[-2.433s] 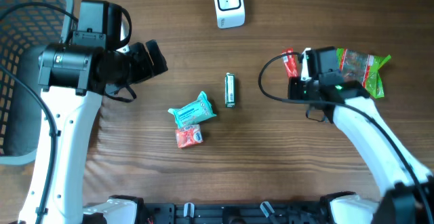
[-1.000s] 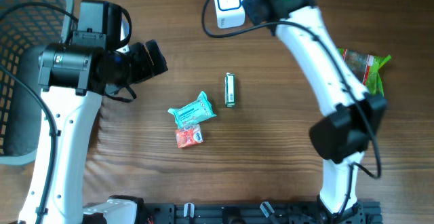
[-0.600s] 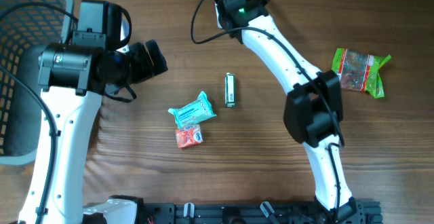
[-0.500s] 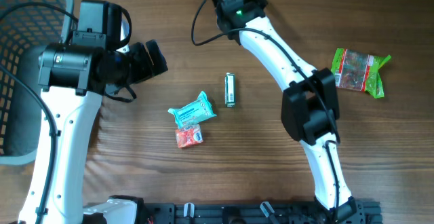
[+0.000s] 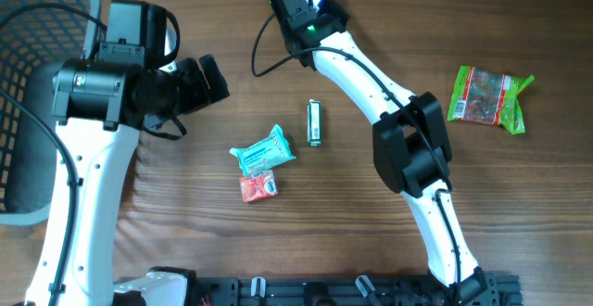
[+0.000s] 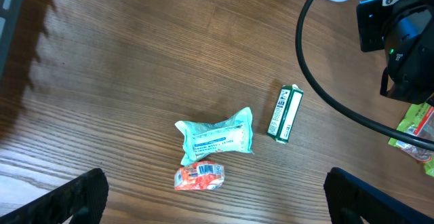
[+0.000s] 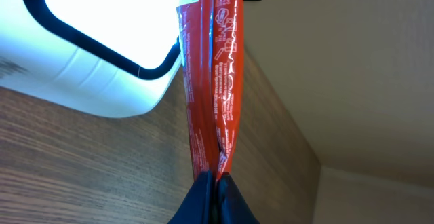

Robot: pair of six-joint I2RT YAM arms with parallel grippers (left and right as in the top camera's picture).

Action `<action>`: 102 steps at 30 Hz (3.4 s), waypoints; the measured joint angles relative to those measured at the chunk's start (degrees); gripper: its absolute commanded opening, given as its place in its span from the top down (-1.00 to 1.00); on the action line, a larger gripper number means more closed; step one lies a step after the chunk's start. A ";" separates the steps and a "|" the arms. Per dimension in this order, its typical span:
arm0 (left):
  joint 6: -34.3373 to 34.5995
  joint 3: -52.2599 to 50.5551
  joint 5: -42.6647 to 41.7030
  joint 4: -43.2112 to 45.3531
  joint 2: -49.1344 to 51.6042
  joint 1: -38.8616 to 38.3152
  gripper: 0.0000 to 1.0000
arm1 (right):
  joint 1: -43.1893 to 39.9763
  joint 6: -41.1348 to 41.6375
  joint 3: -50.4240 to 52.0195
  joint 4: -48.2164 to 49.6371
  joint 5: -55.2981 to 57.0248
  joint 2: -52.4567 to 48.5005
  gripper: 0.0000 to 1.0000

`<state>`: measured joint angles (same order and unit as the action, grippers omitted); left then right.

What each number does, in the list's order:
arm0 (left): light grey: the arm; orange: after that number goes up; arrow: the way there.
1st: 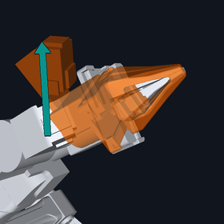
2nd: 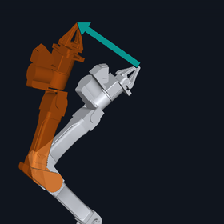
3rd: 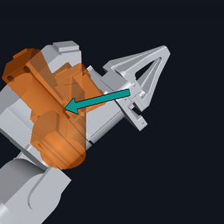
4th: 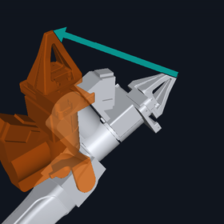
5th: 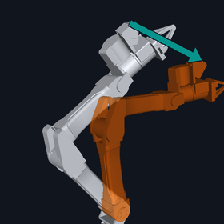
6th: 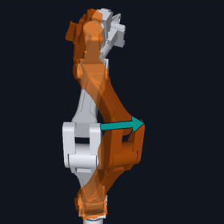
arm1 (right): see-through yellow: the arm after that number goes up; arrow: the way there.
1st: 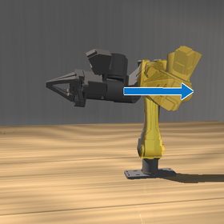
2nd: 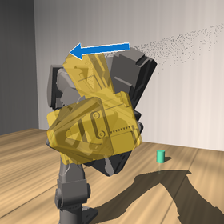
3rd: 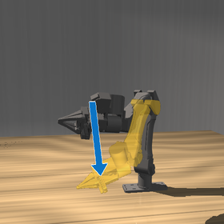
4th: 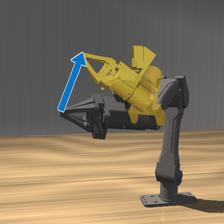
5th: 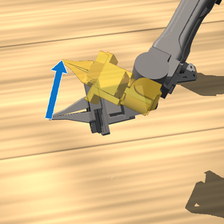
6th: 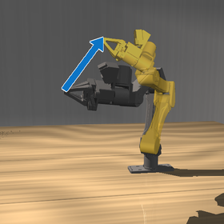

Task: Scan the item barcode
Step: 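Hold the red sachet up to the white scanner with the right gripper, then lower the red sachet onto the table beside the Haribo bag, then move the right gripper to the green-white box and grasp it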

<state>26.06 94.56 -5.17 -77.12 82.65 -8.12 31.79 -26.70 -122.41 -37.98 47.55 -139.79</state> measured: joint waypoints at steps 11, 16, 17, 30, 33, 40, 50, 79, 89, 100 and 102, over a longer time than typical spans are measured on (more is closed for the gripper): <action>0.00 0.00 0.02 0.00 0.00 0.00 -1.00 | -0.24 5.64 0.15 -11.69 -5.03 6.03 0.91; 0.00 0.00 0.02 0.02 0.00 0.00 -1.00 | -2.84 13.62 0.00 -23.98 -18.14 25.00 0.91; 0.00 0.00 0.02 0.00 0.00 0.00 -1.00 | -3.87 15.17 -0.11 -27.12 -20.90 28.30 0.91; 0.00 0.00 0.02 0.00 0.00 0.00 -1.00 | -33.57 34.34 2.62 -53.96 -42.32 44.00 0.92; 0.00 0.00 0.02 0.02 0.00 0.00 -1.00 | -37.75 35.60 10.08 -53.13 -43.69 44.00 0.91; 0.00 0.00 0.00 0.02 0.00 0.00 -1.00 | -41.00 36.30 38.12 -33.00 -42.03 43.15 0.91; 0.00 0.00 0.00 0.00 0.00 0.00 -1.00 | -41.00 36.96 46.42 -24.70 -40.33 42.58 -0.48; 0.00 0.00 0.00 0.00 0.00 0.00 -1.00 | 5.97 37.35 46.42 -7.82 -55.30 42.58 -0.30; 0.00 0.00 0.00 0.00 0.00 0.00 -1.00 | 6.36 41.46 46.42 -0.92 -49.86 37.22 -0.22; 0.00 0.00 0.02 0.00 0.00 0.00 -1.00 | -0.37 44.09 46.53 4.44 -51.47 25.03 0.25; 0.00 0.00 0.00 0.00 0.00 0.00 -1.00 | -1.11 44.54 46.53 4.35 -51.80 24.59 0.35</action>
<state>26.06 94.56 -5.17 -77.12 82.65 -8.12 30.68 17.85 -75.88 -33.63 -4.25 -115.20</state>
